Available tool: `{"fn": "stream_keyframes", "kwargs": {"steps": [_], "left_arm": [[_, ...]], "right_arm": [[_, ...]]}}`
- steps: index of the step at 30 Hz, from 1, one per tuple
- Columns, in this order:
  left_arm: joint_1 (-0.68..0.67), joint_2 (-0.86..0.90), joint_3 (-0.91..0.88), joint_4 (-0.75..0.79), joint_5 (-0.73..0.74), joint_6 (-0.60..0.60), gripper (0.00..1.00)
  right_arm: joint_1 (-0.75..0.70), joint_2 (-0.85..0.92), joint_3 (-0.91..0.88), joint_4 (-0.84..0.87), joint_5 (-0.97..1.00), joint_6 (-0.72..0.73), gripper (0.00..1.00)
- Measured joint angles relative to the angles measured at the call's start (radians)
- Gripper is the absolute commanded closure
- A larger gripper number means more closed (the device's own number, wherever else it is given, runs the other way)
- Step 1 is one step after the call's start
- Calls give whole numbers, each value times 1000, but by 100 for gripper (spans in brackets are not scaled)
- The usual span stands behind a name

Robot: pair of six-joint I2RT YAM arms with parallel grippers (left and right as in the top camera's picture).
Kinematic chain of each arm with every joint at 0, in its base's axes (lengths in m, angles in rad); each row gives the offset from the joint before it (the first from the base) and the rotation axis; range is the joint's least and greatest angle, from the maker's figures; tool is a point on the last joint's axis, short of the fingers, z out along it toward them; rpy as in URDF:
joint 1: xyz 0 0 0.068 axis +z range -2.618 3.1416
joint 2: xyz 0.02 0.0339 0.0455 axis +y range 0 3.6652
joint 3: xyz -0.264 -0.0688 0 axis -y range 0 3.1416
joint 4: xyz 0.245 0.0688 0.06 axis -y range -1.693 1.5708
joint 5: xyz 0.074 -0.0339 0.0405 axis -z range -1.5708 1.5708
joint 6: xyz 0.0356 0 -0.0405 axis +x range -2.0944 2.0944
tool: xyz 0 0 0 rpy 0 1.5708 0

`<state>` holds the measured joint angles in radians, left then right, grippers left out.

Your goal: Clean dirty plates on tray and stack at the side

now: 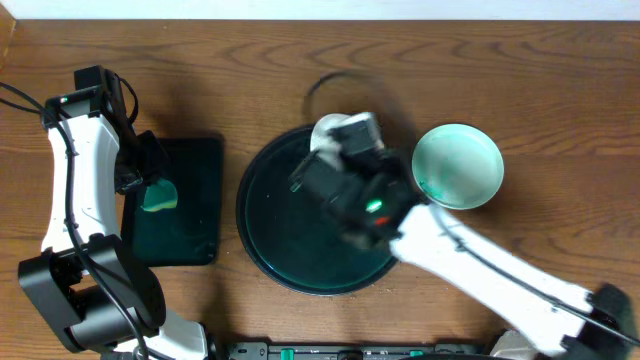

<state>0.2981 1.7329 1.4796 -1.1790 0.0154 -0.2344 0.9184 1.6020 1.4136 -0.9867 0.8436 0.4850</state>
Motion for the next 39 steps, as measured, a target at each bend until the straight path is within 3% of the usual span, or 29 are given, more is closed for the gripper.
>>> {"fn": "stream_keyframes", "kwargs": {"steps": [6,12,18,22,23,27,33,38,39], "left_arm": [[0,0,0,0,-2,4,93],[0,0,0,0,-11,7,93],[0,0,0,1,-16,42,93],[0,0,0,19,-19,82,93],[0,0,0,27,-19,93,93],[0,0,0,47,-19,130,93],[0,0,0,49,-19,178,93],[0,0,-27,66,-20,219,92],[0,0,-45,79,-21,227,87]], "right_arm": [[-347,-105,1,-45,-381,31,99],[-667,-105,-44,-68,-541,26,99],[-872,-103,-240,138,-623,-38,99],[-914,-103,-361,282,-663,-66,99],[-916,-98,-388,319,-671,-71,97],[-923,-58,-443,389,-696,-89,58],[-923,-48,-388,300,-764,-127,30],[-919,-49,-181,166,-877,-189,23],[-914,-49,-137,148,-902,-205,23]]}}
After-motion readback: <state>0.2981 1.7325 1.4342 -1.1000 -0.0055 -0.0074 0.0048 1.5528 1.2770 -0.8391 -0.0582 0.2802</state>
